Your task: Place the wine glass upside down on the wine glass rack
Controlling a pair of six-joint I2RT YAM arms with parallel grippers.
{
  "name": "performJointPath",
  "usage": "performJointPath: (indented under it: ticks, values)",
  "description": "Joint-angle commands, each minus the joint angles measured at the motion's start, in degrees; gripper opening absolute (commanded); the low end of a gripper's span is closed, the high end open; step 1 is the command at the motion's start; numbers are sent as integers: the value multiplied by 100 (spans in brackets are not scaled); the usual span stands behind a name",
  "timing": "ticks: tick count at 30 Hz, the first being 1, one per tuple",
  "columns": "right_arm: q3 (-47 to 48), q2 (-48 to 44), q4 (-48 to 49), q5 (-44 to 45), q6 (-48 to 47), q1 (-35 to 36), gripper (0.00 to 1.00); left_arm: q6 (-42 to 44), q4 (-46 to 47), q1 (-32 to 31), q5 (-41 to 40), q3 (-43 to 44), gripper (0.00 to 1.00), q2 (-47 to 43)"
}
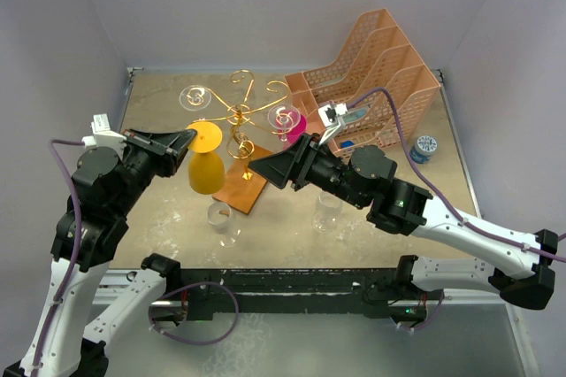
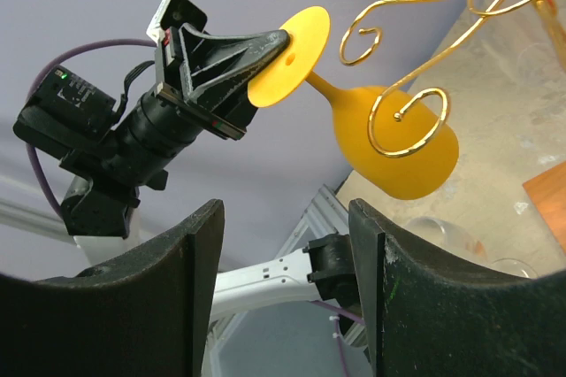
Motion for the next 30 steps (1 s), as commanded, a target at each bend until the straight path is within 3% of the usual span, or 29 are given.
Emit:
performJointPath:
  ticks: [1, 13, 30]
  values:
    - [-45, -267, 2, 356, -237, 14, 61, 13, 711, 2, 148, 30, 0, 181]
    - [-161, -489, -41, 547, -184, 16, 60, 72, 987, 0, -11, 203, 0, 849]
    - [-349, -743, -34, 664, -63, 11, 60, 262, 781, 1, -1244, 437, 0, 894]
